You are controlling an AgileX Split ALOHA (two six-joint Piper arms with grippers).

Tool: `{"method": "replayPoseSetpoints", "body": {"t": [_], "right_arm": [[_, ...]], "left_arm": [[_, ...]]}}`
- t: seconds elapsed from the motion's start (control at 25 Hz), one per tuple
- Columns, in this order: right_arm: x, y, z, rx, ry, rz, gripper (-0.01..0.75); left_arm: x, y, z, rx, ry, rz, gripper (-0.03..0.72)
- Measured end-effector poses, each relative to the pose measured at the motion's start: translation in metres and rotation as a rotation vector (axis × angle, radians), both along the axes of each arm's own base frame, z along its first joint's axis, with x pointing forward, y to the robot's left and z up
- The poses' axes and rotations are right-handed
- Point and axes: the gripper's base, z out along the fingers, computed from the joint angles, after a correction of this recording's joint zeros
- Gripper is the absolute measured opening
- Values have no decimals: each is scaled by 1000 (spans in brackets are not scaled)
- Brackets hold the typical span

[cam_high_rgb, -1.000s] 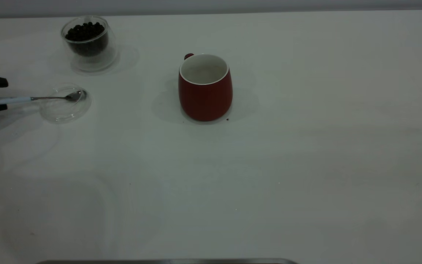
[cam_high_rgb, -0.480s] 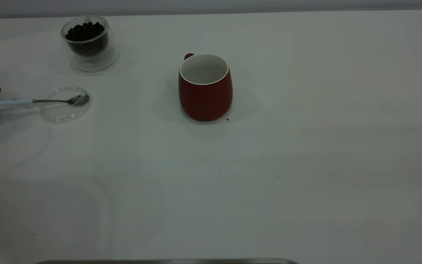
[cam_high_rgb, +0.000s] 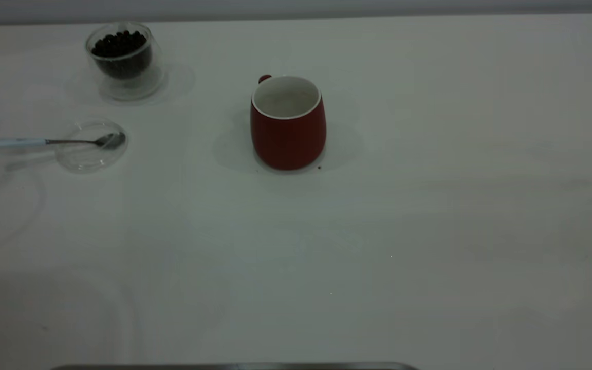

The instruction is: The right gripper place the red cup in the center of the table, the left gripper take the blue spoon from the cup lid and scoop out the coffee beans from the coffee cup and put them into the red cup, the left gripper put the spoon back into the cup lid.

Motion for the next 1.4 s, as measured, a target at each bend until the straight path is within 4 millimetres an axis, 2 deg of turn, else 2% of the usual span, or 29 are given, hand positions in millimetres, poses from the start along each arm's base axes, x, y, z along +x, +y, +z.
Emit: {"method": "replayPoseSetpoints", "body": {"t": [0.08, 0.16, 0.2, 0.28, 0.32, 0.44, 0.52, 0.64, 0.68, 0.84, 0.96, 1.08, 1.24, 1.4], "right_arm": [[0, 0, 0, 0, 0, 0, 590], [0, 0, 0, 0, 0, 0, 590], [0, 0, 0, 0, 0, 0, 590], [0, 0, 0, 0, 0, 0, 590], [0, 0, 0, 0, 0, 0, 590], [0, 0, 0, 0, 0, 0, 590], [0, 0, 0, 0, 0, 0, 590], [0, 0, 0, 0, 0, 0, 590], [0, 0, 0, 0, 0, 0, 590], [0, 0, 0, 0, 0, 0, 590], [0, 0, 0, 0, 0, 0, 590], [0, 0, 0, 0, 0, 0, 590], [0, 0, 0, 0, 0, 0, 590], [0, 0, 0, 0, 0, 0, 590]], "left_arm": [[4, 21, 39, 2, -118, 69, 468], [13, 34, 87, 52, -242, 114, 464], [17, 33, 107, 76, -289, 114, 463], [27, 19, 156, 152, -380, 57, 462], [34, 4, 176, 186, -411, 2, 462], [44, -66, 238, 361, -462, -260, 462], [43, -117, 263, 545, -415, -449, 461], [25, -174, 292, 808, -300, -654, 461], [17, -189, 299, 886, -250, -703, 461], [-17, -223, 325, 1108, -57, -767, 461], [-42, -238, 335, 1184, 2, -765, 461], [-65, -244, 338, 1207, 7, -763, 461], [-102, -242, 328, 1186, 57, -744, 461], [-152, -239, 294, 1146, 153, -765, 458]]}}
